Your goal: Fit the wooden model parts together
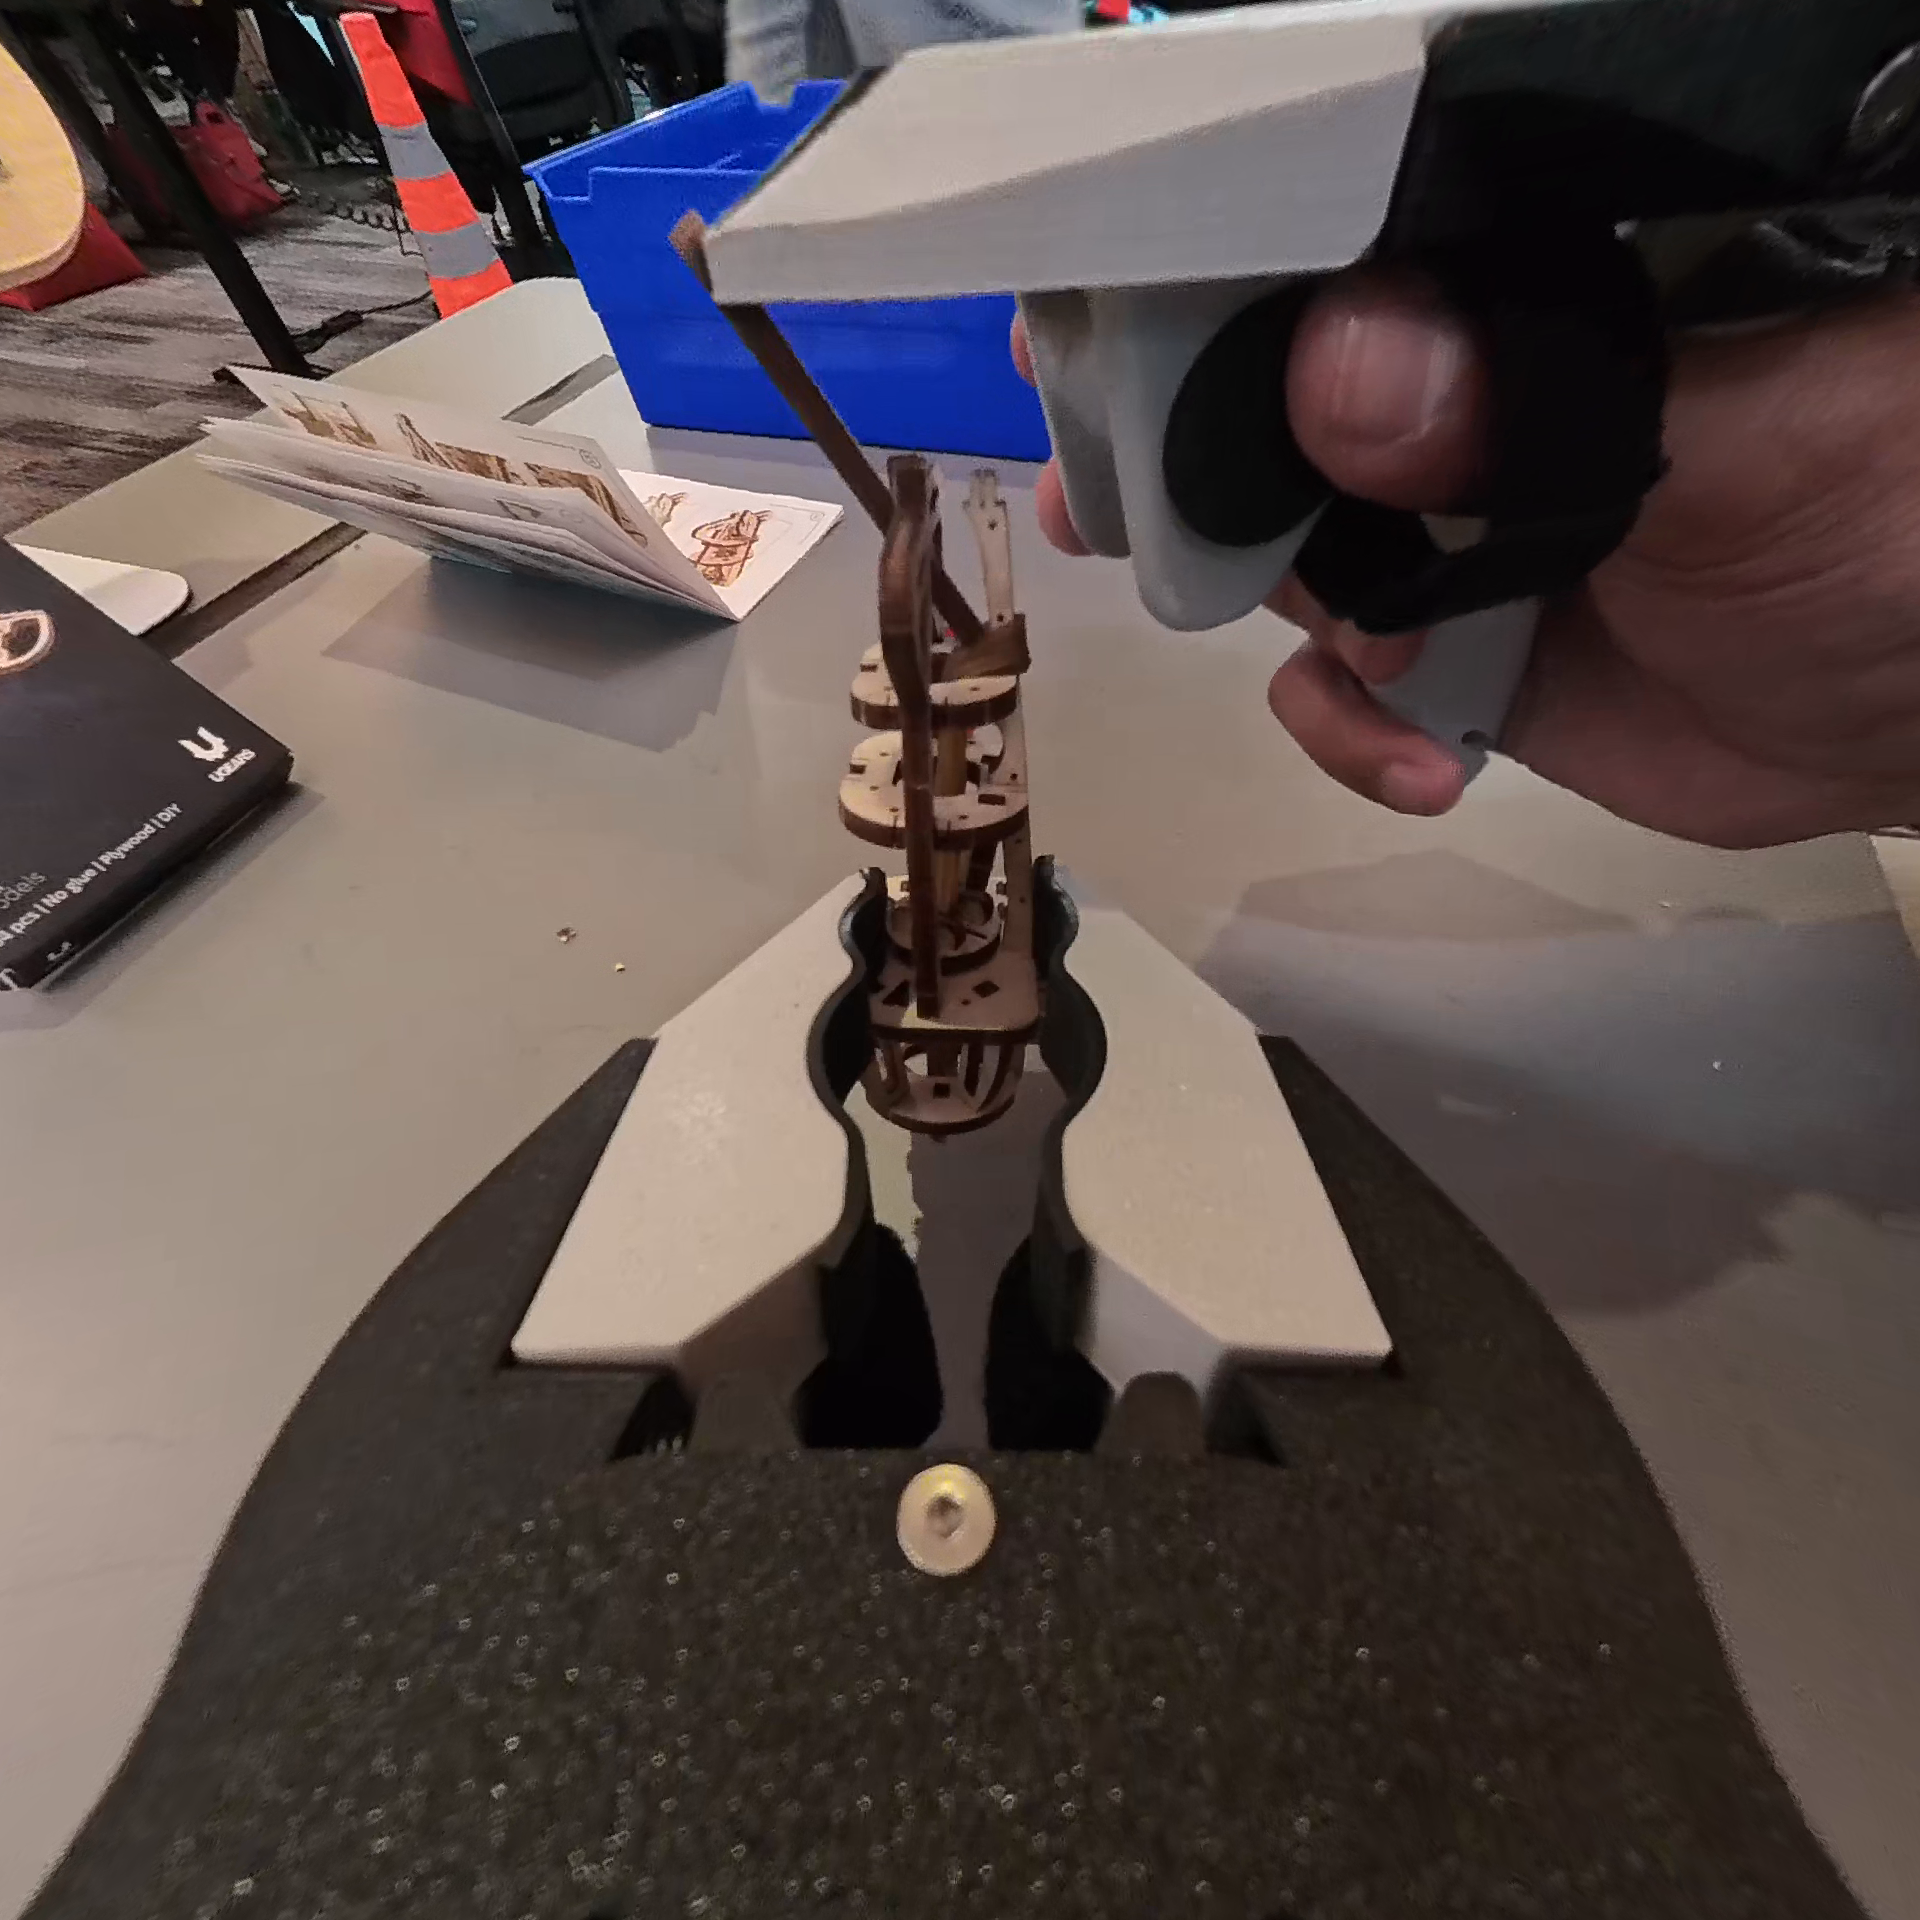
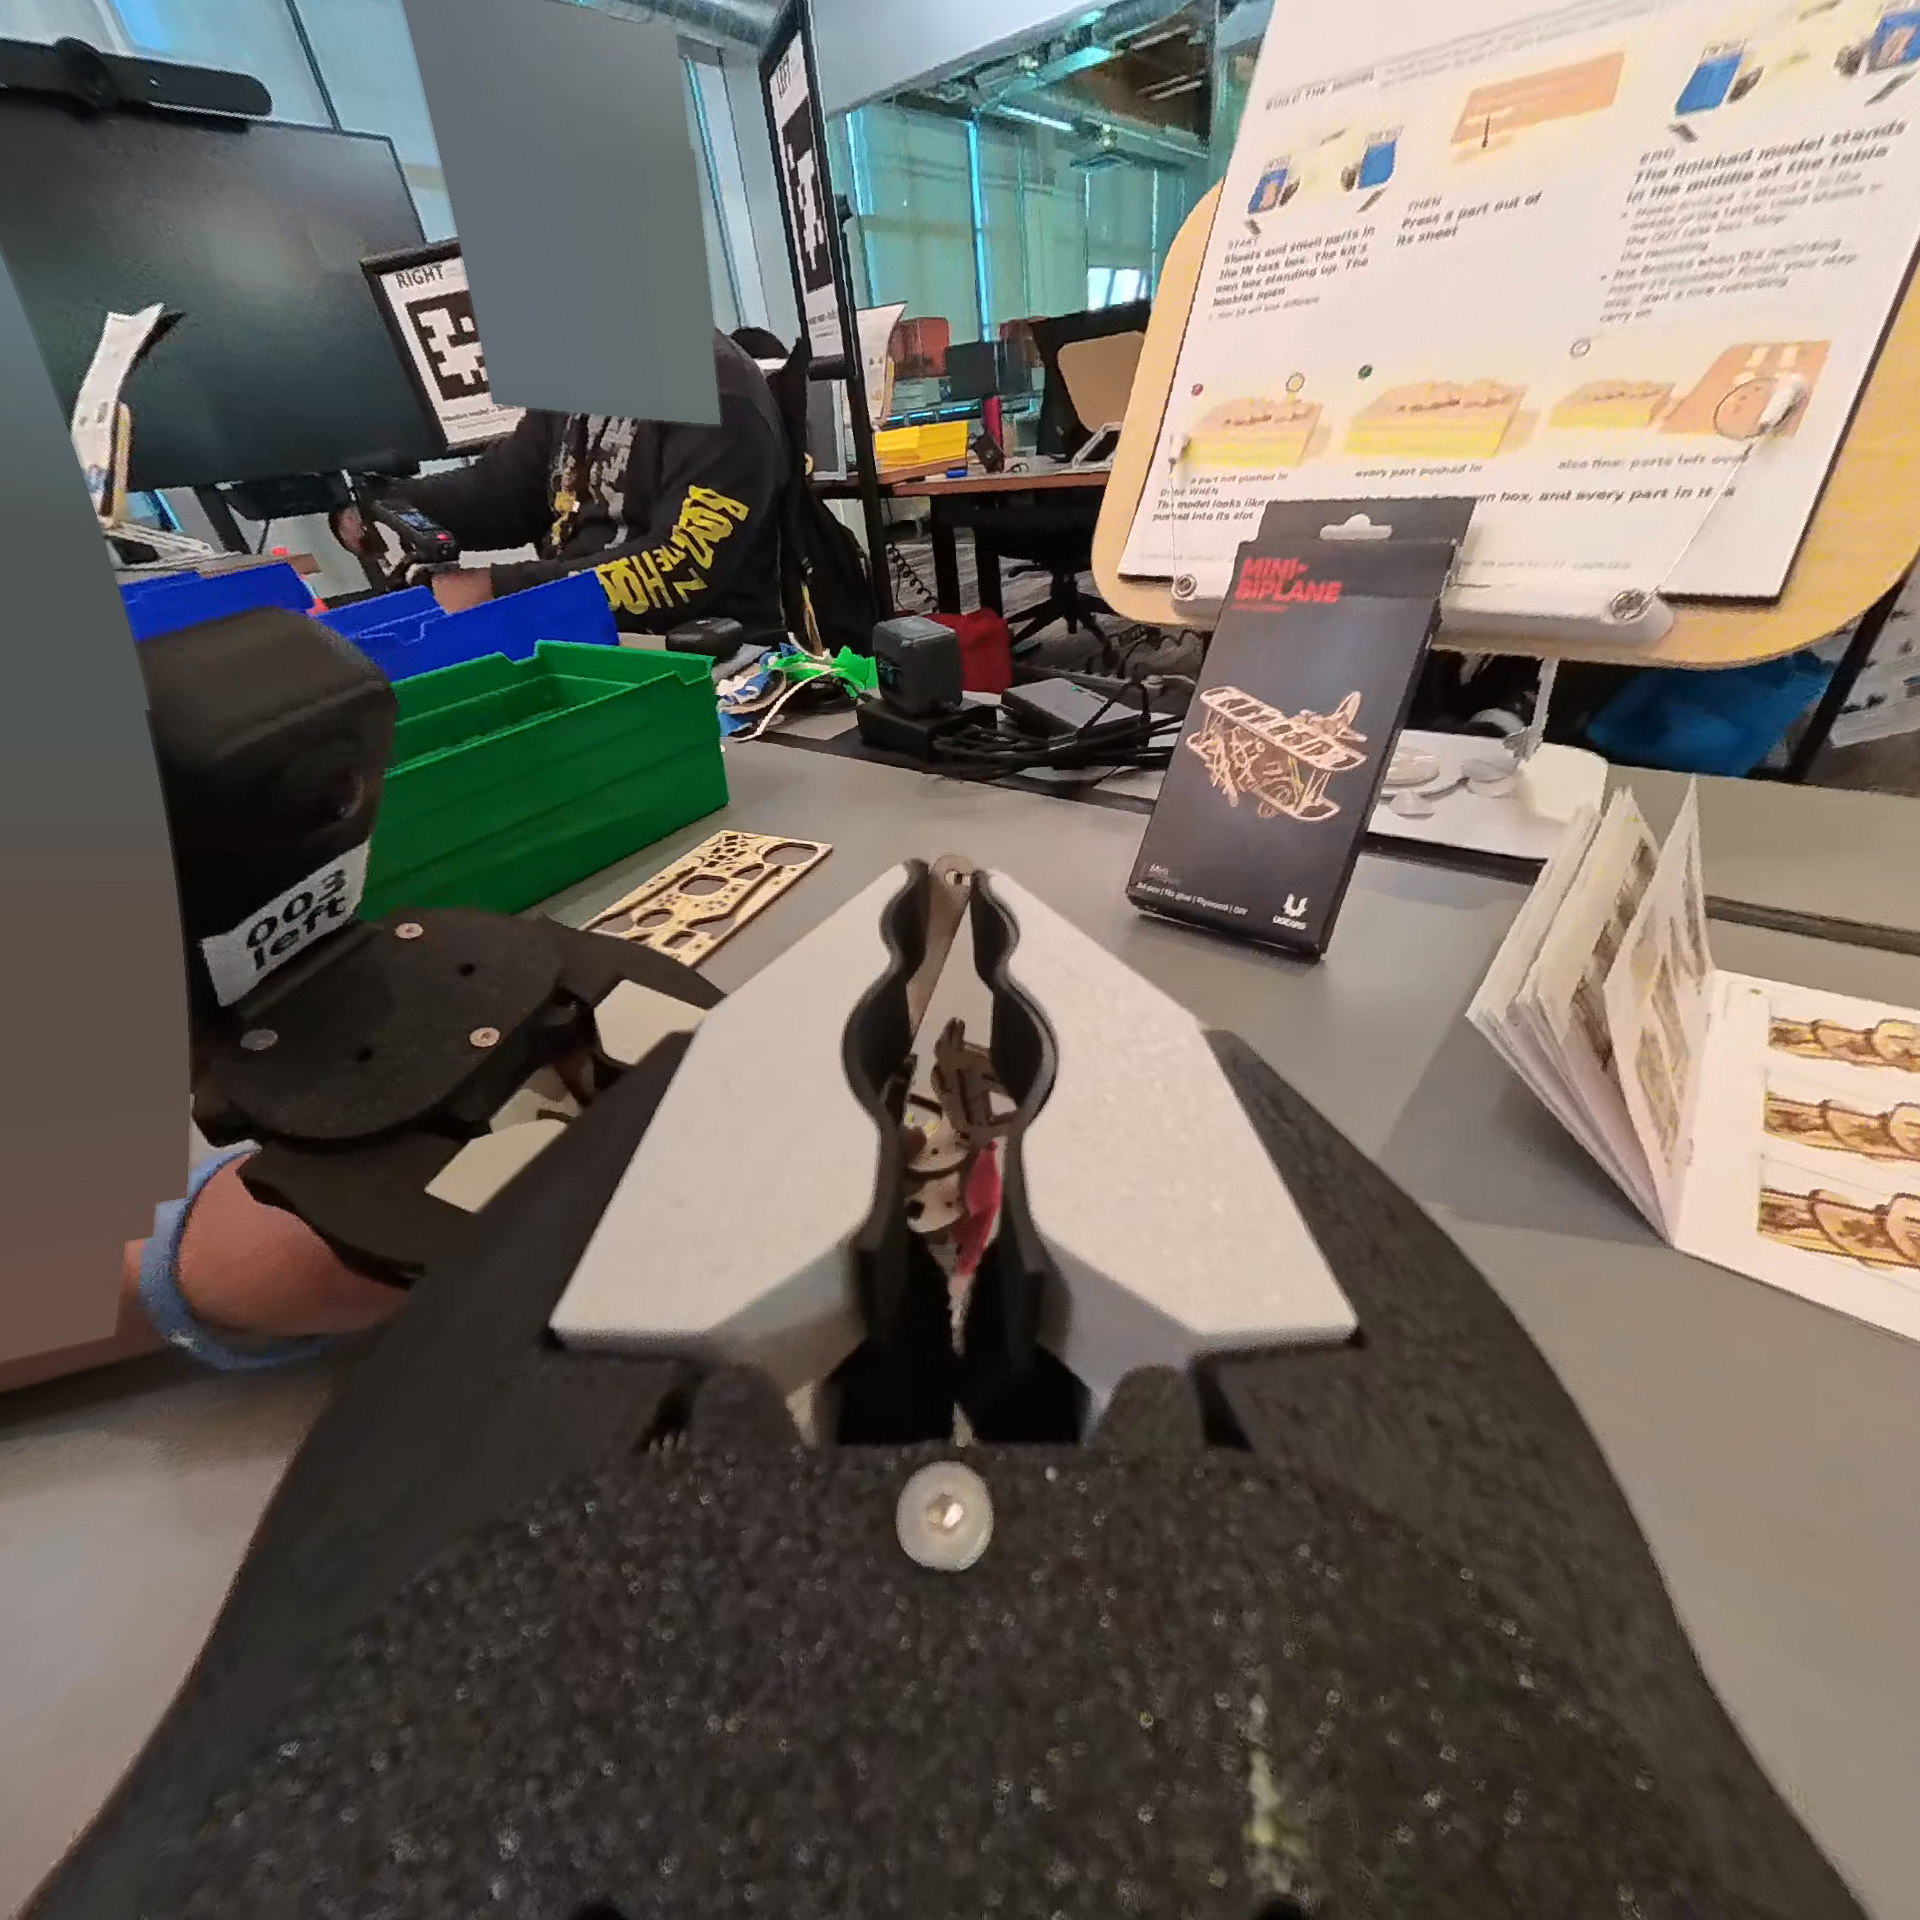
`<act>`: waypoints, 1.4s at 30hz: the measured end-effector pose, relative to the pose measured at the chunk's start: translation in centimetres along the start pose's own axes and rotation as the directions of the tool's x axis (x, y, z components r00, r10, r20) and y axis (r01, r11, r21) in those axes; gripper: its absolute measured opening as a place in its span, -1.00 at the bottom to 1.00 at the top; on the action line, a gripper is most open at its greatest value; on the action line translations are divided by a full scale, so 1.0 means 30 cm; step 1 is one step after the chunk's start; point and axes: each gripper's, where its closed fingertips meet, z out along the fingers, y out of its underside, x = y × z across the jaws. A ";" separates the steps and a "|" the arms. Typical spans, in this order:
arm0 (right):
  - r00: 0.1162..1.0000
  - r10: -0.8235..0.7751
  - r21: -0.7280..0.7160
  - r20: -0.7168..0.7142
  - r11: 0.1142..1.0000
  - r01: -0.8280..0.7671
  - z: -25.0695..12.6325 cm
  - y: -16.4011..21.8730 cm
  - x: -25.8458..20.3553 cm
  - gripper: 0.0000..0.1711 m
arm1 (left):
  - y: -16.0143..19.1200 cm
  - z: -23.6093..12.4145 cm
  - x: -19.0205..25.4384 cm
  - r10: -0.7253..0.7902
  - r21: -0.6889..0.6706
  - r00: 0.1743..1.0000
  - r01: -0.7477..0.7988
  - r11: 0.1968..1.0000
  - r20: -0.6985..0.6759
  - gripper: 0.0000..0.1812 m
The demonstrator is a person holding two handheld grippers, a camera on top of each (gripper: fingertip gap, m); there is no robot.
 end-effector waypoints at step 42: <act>0.841 0.528 -0.231 0.119 0.838 -0.494 -0.002 0.061 -0.006 -0.92 | 0.013 0.012 0.022 0.086 -0.030 0.996 -0.085 0.996 0.015 -0.72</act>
